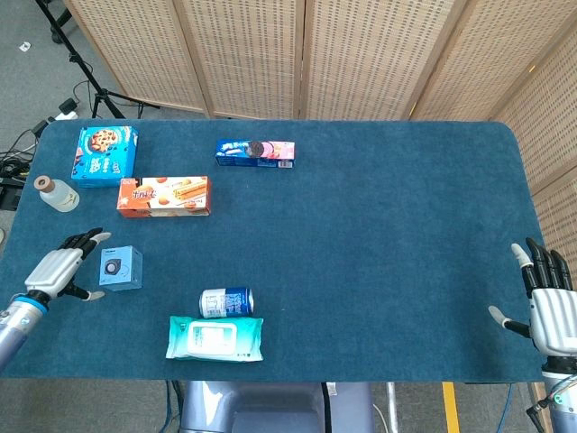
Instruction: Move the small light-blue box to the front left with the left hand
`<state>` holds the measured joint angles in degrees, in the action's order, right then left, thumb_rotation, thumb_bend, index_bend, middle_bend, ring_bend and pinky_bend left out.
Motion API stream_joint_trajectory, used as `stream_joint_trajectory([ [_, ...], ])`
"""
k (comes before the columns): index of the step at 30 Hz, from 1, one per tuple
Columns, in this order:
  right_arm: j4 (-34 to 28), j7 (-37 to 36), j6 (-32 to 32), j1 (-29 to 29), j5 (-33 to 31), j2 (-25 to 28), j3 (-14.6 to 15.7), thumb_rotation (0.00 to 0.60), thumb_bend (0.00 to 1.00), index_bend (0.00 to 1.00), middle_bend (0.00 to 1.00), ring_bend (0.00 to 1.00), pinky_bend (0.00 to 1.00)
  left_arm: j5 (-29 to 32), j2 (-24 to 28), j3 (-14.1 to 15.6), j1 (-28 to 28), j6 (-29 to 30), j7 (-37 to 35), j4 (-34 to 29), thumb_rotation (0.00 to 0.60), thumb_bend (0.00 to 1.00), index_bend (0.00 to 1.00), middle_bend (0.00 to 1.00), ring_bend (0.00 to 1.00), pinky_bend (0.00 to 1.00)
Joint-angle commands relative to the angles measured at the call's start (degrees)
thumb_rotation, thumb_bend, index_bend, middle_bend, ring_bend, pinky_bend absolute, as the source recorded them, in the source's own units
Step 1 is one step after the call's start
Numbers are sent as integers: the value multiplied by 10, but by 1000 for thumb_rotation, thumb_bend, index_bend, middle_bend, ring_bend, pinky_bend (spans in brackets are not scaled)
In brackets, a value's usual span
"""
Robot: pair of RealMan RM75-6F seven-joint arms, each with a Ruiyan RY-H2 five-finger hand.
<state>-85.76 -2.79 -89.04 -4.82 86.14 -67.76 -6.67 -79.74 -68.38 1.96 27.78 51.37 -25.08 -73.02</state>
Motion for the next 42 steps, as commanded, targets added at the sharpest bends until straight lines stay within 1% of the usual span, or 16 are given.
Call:
stream_joint_trajectory([
  [1,1,-1,0,0,-2,0,-2,600,0,0,0,0,0,31,-41,-23,8,-22,17,29,600,0,0,0,0,3],
  [3,2,-2,1,0,-3,0,-2,600,0,0,0,0,0,40,-54,-29,10,-25,26,36,600,4,14,12,5,56],
  [4,3,-1,1,0,-4,-1,-2,600,0,0,0,0,0,42,-59,-33,10,-24,25,36,600,9,51,39,24,92],
  [6,3,-2,2,-1,-4,-1,-2,600,0,0,0,0,0,41,-62,-35,10,-23,26,37,600,40,242,186,137,203],
  [8,4,-3,2,-1,-5,-1,-3,600,0,0,0,0,0,39,-65,-36,9,-17,34,39,600,77,393,303,235,257],
  [9,4,-3,2,-1,-5,-1,-3,600,0,0,0,0,0,39,-65,-37,7,-14,38,39,600,100,455,351,275,276],
  [12,5,-5,3,-1,-6,0,-3,600,0,0,0,0,0,36,-57,-38,2,-5,39,29,600,154,553,424,339,312],
  [15,4,-5,3,-1,-6,0,-3,600,0,0,0,0,0,26,-31,-36,0,-3,28,2,600,177,572,438,351,328],
  [20,3,-3,3,-1,-5,0,-3,600,0,0,0,0,0,-19,39,-23,4,-8,-34,-57,600,177,575,441,353,329],
  [21,3,-3,3,-1,-5,0,-2,600,0,0,0,0,0,-33,60,-14,11,-24,-50,-73,600,178,576,446,358,329],
  [24,2,0,3,-1,-4,-1,-2,600,0,0,0,0,0,-84,145,20,58,-117,-130,-133,600,188,578,462,374,329],
  [26,2,1,3,-1,-4,-1,-1,600,0,0,0,0,0,-112,170,33,85,-158,-191,-147,600,204,579,465,375,329],
  [30,2,2,3,-1,-4,-2,-2,600,0,0,0,0,0,-159,185,58,124,-200,-289,-143,600,230,583,467,374,329],
  [34,3,5,4,-1,-5,-3,-1,600,0,0,0,0,0,-206,170,93,174,-239,-381,-110,600,238,594,475,376,329],
  [41,4,5,6,-2,-9,-3,-3,600,0,0,0,0,0,-249,139,161,233,-271,-467,-84,600,272,611,495,383,329],
  [42,4,5,6,-2,-9,-3,-3,600,0,0,0,0,0,-250,134,167,238,-272,-471,-78,600,268,601,429,341,327],
])
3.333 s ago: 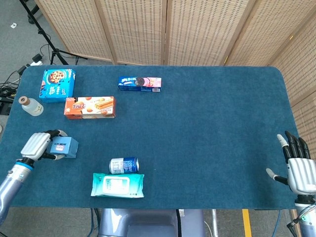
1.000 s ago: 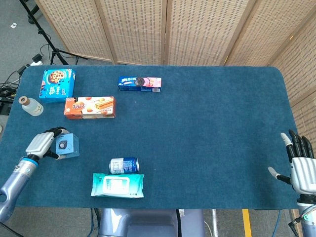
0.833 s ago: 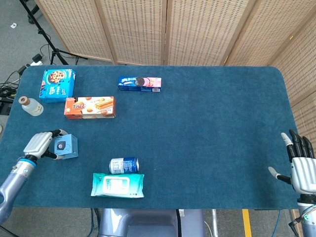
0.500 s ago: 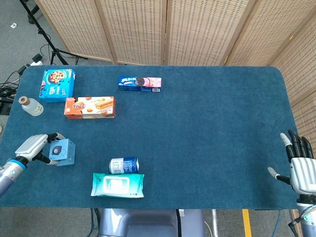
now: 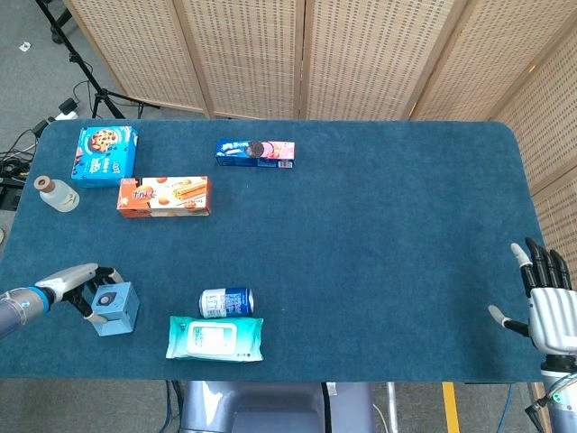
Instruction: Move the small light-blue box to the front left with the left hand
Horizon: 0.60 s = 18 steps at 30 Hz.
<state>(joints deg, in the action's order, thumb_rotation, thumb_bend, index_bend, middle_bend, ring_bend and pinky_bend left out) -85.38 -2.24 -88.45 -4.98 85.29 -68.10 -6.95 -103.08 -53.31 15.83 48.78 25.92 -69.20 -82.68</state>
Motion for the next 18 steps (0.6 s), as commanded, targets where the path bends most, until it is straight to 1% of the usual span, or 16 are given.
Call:
stream_joint_trajectory([
  [1,0,0,0,0,0,0,0,600,0,0,0,0,0,-14,-20,32,29,-15,-30,24,600,259,563,334,270,300],
  [2,0,0,0,0,0,0,0,600,0,0,0,0,0,-9,-24,32,29,-7,-26,30,600,238,442,184,155,213],
  [3,0,0,0,0,1,0,0,600,0,0,0,0,0,-4,-26,30,25,5,-19,35,600,214,264,52,47,115],
  [4,0,0,-1,0,1,0,0,600,0,0,0,0,0,4,-29,25,18,18,-7,42,600,199,152,6,6,50],
  [5,0,0,-1,0,1,0,0,600,0,0,0,0,0,16,-30,17,9,34,8,49,600,183,37,0,0,3],
  [6,0,0,-1,0,1,0,1,600,0,0,0,0,0,31,-33,7,-2,50,25,55,600,173,0,0,0,0],
  [8,-1,-1,-1,0,1,1,0,600,0,0,0,0,0,63,-34,-13,-23,78,69,57,600,167,0,0,0,0],
  [12,-2,-1,-1,1,2,1,1,600,0,0,0,0,0,110,-30,-36,-43,93,148,45,600,166,0,0,0,0],
  [14,-2,-1,-2,1,2,1,1,600,0,0,0,0,0,131,-30,-45,-51,98,173,39,600,167,0,0,0,0],
  [18,-2,-1,-1,1,3,1,2,600,0,0,0,0,0,157,-33,-59,-62,111,200,38,600,166,0,0,0,0],
])
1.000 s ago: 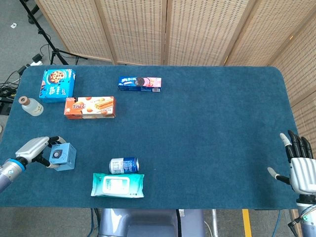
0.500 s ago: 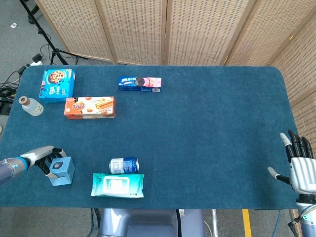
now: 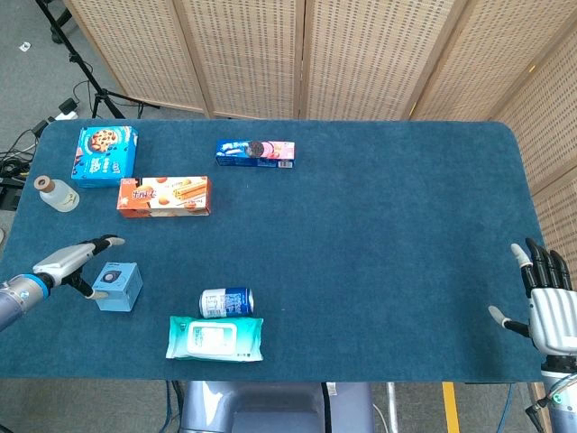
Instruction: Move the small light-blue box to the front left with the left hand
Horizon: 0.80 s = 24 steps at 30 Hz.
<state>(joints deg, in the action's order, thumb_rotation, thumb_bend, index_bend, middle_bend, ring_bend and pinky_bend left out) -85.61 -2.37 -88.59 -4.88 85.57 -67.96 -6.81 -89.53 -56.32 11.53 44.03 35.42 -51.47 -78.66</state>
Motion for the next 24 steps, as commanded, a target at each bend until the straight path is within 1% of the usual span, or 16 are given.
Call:
stream_joint_trajectory([
  [1,0,0,1,0,0,0,0,600,0,0,0,0,0,28,-6,-21,-19,23,31,0,600,165,0,0,0,0],
  [9,0,0,2,-1,1,-1,1,600,0,0,0,0,0,67,-49,-59,-45,74,85,33,600,163,0,0,0,0],
  [15,0,1,4,-1,1,-2,2,600,0,0,0,0,0,85,-72,-83,-48,84,109,52,600,163,0,0,0,0],
  [18,0,1,4,-1,0,-1,1,600,0,0,0,0,0,87,-72,-92,-52,95,110,46,600,157,0,0,0,0],
  [22,0,-3,1,0,-3,0,-1,600,0,0,0,0,0,79,-54,-101,-80,161,121,29,600,106,0,0,0,0],
  [24,1,-5,1,0,-4,1,-2,600,0,0,0,0,0,89,-46,-109,-108,213,158,18,600,80,0,0,0,0],
])
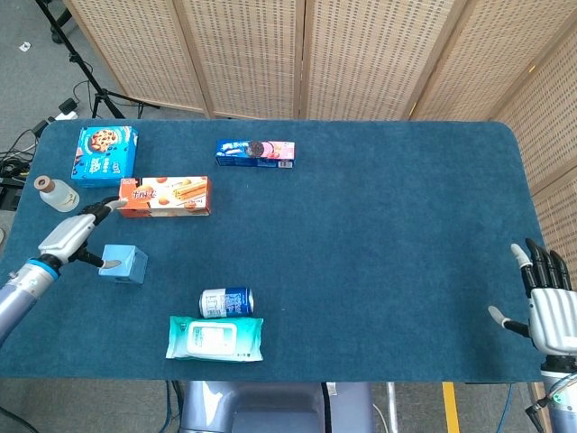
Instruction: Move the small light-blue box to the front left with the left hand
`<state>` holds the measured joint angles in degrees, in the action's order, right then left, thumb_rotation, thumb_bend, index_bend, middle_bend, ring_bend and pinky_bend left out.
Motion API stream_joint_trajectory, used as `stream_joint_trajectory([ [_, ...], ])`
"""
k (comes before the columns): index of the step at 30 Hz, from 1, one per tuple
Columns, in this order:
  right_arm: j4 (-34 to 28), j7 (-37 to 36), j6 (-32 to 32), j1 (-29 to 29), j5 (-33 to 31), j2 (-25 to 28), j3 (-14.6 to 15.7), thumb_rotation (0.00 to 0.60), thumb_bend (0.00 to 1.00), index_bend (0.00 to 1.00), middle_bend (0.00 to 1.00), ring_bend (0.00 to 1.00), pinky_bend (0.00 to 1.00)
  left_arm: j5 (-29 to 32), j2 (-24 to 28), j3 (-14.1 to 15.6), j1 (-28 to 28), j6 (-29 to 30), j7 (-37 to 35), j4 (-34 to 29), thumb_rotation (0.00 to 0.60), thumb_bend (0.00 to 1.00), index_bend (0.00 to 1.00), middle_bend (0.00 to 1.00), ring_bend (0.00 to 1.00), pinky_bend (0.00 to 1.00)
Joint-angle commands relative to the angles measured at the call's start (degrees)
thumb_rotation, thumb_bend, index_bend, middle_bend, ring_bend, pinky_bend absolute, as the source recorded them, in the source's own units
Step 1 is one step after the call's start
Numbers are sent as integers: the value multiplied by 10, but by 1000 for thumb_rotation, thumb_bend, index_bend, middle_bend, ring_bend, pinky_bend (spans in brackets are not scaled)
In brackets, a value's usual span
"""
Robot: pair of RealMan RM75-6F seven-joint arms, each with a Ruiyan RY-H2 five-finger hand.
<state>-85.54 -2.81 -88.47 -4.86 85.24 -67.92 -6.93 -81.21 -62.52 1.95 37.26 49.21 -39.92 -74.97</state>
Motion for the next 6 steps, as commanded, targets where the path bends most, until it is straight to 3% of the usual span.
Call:
stream_joint_trajectory([
  [1,1,-1,0,0,0,1,-1,600,0,0,0,0,0,14,18,-17,-56,102,65,-24,600,75,0,0,0,0],
  [6,0,-2,-6,1,5,1,0,600,0,0,0,0,0,69,-6,-35,-130,217,190,-52,600,85,0,0,0,0],
])
